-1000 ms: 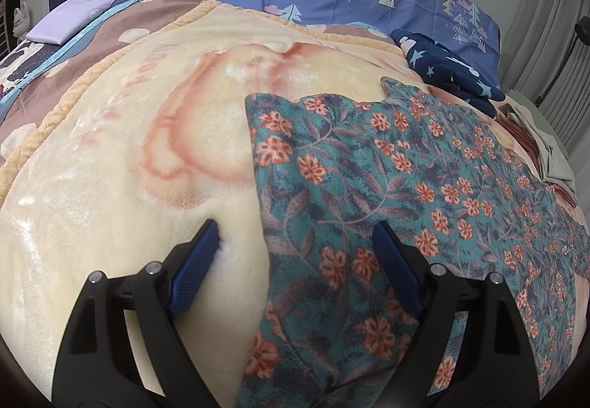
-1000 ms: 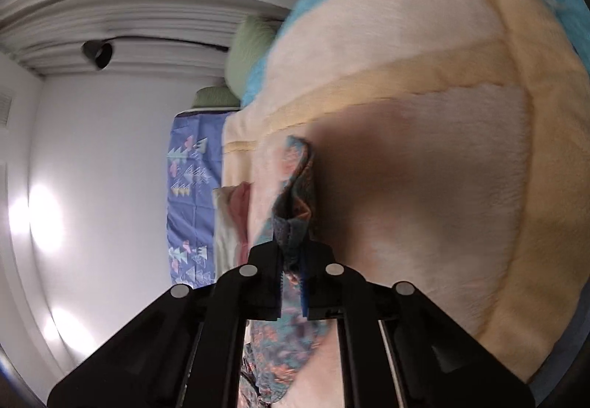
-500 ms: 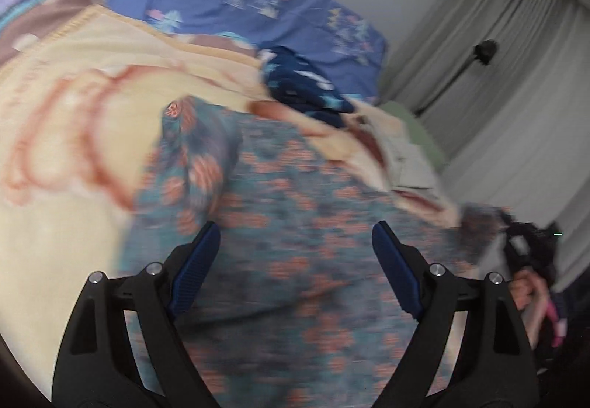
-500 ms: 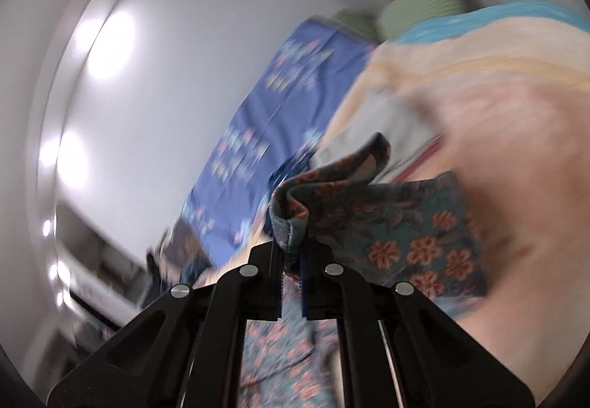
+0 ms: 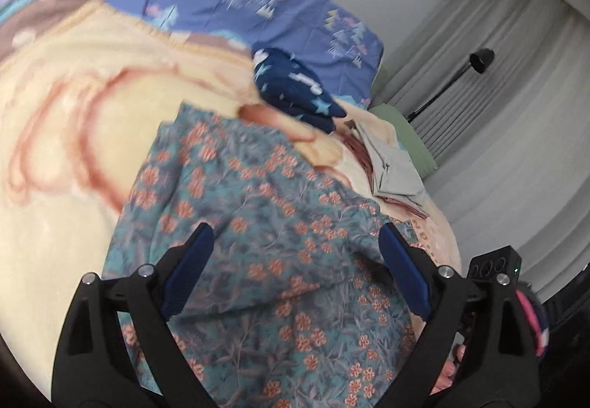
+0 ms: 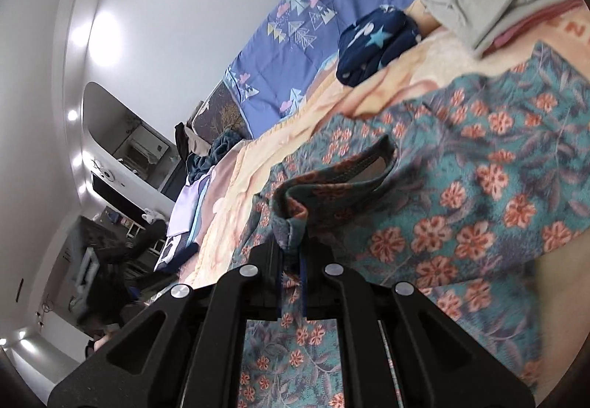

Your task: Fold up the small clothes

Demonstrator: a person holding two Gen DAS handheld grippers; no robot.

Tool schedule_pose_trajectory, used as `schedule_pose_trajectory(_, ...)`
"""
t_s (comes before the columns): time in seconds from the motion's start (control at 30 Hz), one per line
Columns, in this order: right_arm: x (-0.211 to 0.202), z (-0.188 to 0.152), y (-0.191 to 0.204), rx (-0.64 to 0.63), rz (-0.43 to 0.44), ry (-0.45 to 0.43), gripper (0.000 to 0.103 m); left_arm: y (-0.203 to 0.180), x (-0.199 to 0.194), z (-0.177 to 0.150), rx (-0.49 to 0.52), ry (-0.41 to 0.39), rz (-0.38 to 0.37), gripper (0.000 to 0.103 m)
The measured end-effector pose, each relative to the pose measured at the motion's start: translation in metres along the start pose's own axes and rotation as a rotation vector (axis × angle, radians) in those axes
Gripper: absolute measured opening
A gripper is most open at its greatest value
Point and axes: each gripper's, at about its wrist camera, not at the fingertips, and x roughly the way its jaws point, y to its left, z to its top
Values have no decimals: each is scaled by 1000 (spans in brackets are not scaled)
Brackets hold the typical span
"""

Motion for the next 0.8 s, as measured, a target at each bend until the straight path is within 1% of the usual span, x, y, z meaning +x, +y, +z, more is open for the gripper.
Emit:
schedule_pose_trajectory(0.1, -1, -3, -1, 9, -1, 2, 7, 21, 19, -6, -80, 77, -90, 91)
schedule_pose_trajectory(0.13, -2, -3, -1, 14, 1, 4, 7, 25, 27, -8, -95, 95, -105, 91)
schedule_pose_trajectory(0.3, -2, -4, -1, 10, -8, -3, 7, 46, 70, -14, -199, 143, -109, 91)
schedule_pose_trajectory(0.33, -2, -3, -1, 10, -10, -3, 7, 48, 74, -15, -213, 140, -104, 91)
schedule_pose_trajectory(0.43, 6, 3, -4, 15, -12, -3, 7, 55, 70, -14, -259, 74, -110, 91)
schedule_pose_trajectory(0.47, 6, 4, -4, 17, -12, -3, 7, 58, 63, -14, -273, 32, -100, 91)
schedule_pose_trajectory(0.5, 7, 5, -5, 20, -12, -3, 7, 59, 53, -13, -261, -23, -52, 91)
schedule_pose_trajectory(0.53, 7, 4, -4, 22, -11, -2, 7, 57, 44, -11, -227, -76, 22, 91)
schedule_pose_trajectory(0.6, 7, 3, -4, 21, -10, -1, 7, 51, 24, -9, -141, -192, 198, 91)
schedule_pose_trajectory(0.63, 8, 3, -3, 16, -11, 1, 7, 50, 8, -8, -98, -270, 282, 91)
schedule_pose_trajectory(0.7, 10, 3, -2, 6, -16, 3, 7, 51, -17, -9, -79, -374, 403, 91)
schedule_pose_trajectory(0.77, 12, 3, -2, 2, -16, 5, 7, 55, -36, -7, -87, -429, 463, 91)
schedule_pose_trajectory(0.8, 13, 2, -1, 2, -14, 8, 7, 56, -44, -6, -100, -438, 466, 91)
